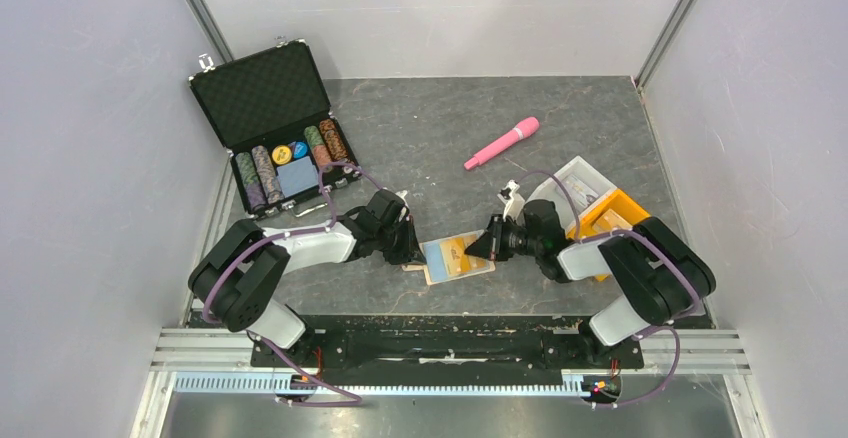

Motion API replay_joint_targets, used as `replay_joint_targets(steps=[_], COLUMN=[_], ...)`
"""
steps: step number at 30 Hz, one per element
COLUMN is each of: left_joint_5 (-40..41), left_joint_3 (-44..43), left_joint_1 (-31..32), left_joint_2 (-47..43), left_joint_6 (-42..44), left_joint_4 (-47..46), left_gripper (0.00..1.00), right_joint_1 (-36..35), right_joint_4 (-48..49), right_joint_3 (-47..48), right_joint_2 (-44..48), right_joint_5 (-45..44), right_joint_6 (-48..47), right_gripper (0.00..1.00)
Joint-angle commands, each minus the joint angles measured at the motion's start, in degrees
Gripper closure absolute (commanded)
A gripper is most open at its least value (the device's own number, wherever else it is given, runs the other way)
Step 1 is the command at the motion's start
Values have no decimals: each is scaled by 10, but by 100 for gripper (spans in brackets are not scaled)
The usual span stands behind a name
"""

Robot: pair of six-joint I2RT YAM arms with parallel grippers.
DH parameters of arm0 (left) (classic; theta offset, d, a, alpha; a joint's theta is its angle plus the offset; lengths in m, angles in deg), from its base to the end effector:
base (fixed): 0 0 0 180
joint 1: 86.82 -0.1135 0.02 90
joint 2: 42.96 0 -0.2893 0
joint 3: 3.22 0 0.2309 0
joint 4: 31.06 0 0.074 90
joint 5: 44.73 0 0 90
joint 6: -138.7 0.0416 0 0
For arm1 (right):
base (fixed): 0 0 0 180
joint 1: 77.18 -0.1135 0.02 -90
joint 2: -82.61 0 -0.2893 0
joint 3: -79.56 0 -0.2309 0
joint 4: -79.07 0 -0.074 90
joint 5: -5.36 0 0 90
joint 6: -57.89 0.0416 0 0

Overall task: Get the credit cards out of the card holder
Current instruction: Remove the credit card from the card holder.

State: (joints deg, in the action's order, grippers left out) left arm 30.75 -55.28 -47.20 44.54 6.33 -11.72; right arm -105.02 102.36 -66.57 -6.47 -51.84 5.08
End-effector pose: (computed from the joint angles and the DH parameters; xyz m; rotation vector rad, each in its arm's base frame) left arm 0.1947 -0.1747 0.1753 0.0447 2.7220 -0.8279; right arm 0.2013 0.1318 0.1555 -0.1848 2.2945 1.2418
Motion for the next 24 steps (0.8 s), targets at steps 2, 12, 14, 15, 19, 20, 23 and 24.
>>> replay_joint_targets(steps=[2,12,14,15,19,20,23,24], left_joint_5=[23,23,28,30,28,26,19,15], left_joint_3=[5,-21,-21,-23,-35,-37,-45,-47], left_joint_1=[6,6,6,6,7,7,13,16], left_joint_2=[15,-12,-20,-22,-31,-34,-44,-45], left_joint_6=[6,-22,-25,-26,-25,-25,-24,-24], left_joint_4=[38,47,49,50,60,61,59,56], left_gripper=[82,69,64,63,57,56,56,56], right_joint_1=[12,24,25,25,27,27,27,27], right_joint_4=[-2,-54,-75,-84,-120,-123,-127,-130], right_joint_3=[-13,-16,-12,-11,-6,-7,-11,-11], right_joint_2=[29,83,95,99,115,119,129,133], right_joint_5=[10,-1,-7,-11,-26,-27,-28,-30], right_joint_6=[-22,-48,-57,-62,-73,-73,-71,-72], right_gripper=[100,100,100,100,100,100,100,100])
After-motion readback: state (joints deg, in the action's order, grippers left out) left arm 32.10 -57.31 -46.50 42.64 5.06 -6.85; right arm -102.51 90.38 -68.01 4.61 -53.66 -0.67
